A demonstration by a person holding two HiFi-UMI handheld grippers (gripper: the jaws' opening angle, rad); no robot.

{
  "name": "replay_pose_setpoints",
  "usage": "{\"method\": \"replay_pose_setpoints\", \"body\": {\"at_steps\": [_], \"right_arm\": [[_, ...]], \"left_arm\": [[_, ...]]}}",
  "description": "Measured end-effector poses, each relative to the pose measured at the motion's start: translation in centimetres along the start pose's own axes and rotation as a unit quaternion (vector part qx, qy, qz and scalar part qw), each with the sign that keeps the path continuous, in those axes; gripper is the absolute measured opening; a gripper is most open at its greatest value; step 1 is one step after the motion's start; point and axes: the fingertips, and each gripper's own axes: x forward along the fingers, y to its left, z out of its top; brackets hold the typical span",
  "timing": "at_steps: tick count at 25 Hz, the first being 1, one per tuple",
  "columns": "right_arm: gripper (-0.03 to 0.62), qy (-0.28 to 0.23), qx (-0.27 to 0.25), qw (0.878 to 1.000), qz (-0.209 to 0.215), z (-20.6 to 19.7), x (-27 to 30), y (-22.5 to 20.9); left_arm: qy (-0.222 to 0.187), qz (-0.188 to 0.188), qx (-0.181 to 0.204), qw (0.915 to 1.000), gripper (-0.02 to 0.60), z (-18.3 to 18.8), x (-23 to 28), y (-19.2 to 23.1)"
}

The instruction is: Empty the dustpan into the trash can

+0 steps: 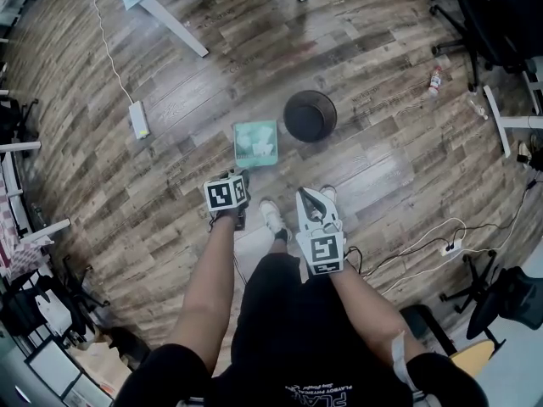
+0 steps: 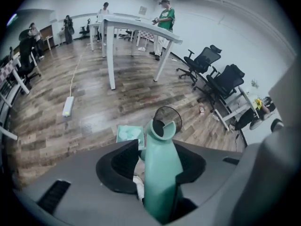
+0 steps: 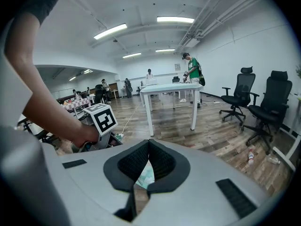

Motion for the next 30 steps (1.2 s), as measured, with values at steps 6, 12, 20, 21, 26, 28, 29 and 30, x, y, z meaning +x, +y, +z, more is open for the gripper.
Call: {"method": "replay_pose_setpoints", "body": {"at_steps": [6, 12, 20, 21, 26, 28, 29, 30], "right_arm": [[0.023, -0.005, 0.002, 1.000, 0.004, 0.1, -0.2, 0.4], [0.023, -0.009, 0.002, 1.000, 0.000, 0.6, -0.5, -0.1], [0.023, -0.006, -0.006, 1.000, -0.002, 0.2, -1.5, -0.2], [0.023, -0.005, -0.006, 1.000, -0.002, 0.2, -1.6, -0.2], [0.023, -0.006, -0.016, 1.000, 0.002, 0.3, -1.8, 0.7], [0.023, -0.008, -0.020, 1.000, 0.001, 0.6, -2.0, 1.1], [0.023, -0.010, -0.022, 1.000, 0.000, 0.8, -2.1, 1.2], [0.023, -0.013, -0.024, 1.000, -0.003, 1.0, -2.2, 1.3]], "left_arm": [[0.003, 0.009, 0.016, 0.9998, 0.166, -0.1, 0.1, 0.1], [0.004, 0.056, 0.047, 0.9973, 0.129, -0.4, -0.3, 0.6], [-0.018, 0.097, 0.078, 0.9921, 0.097, -1.4, -2.2, 1.8], [-0.024, 0.098, 0.080, 0.9917, 0.097, -1.4, -2.5, 1.7], [-0.048, 0.099, 0.098, 0.9890, 0.097, -1.4, -4.5, 1.3], [-0.056, 0.103, 0.113, 0.9866, 0.097, -1.2, -5.6, 1.2], [-0.061, 0.104, 0.120, 0.9854, 0.097, -1.1, -6.1, 1.2], [-0.066, 0.105, 0.125, 0.9844, 0.097, -1.1, -6.7, 1.3]]}}
